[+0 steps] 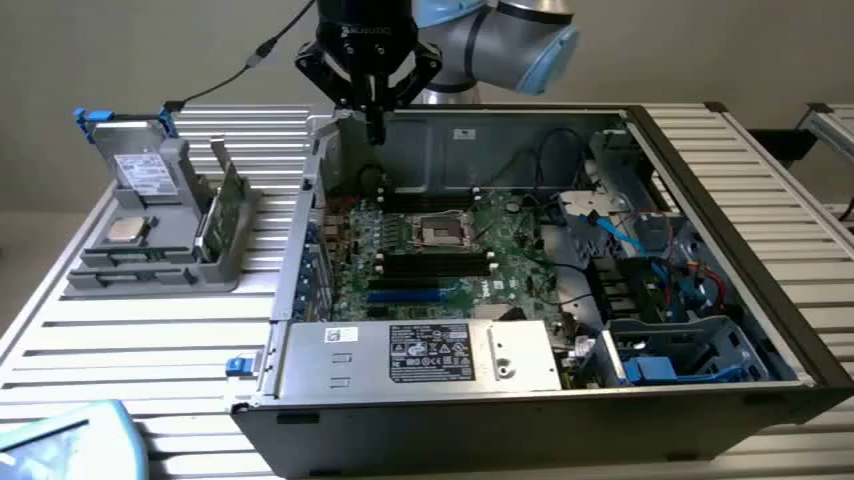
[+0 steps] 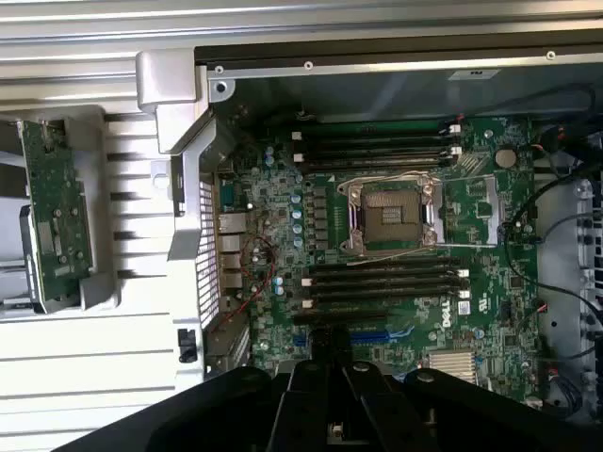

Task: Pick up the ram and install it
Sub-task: 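Reach for the ram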

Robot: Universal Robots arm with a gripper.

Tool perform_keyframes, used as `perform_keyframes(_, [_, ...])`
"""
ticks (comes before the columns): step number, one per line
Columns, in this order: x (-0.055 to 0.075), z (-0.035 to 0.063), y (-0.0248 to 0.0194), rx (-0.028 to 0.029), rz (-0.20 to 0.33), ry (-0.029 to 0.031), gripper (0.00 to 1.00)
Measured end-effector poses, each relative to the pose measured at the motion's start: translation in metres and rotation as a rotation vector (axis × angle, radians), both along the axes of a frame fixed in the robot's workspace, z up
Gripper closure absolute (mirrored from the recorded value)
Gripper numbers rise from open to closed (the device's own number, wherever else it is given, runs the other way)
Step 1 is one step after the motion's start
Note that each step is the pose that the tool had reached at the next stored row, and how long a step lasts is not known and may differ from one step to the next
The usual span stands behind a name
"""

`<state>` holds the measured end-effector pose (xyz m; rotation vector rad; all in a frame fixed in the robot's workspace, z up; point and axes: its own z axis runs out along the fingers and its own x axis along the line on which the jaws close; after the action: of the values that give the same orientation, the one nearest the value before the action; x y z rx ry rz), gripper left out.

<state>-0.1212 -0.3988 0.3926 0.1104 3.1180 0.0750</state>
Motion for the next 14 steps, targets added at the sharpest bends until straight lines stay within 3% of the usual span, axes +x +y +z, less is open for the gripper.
perform_keyframes(11, [-0.0002,0.0,0.0,0.0,0.0,0.0,0.89])
perform_keyframes(14, [-0.0058,0.0001,0.0,-0.0002,0.0,0.0002,0.89])
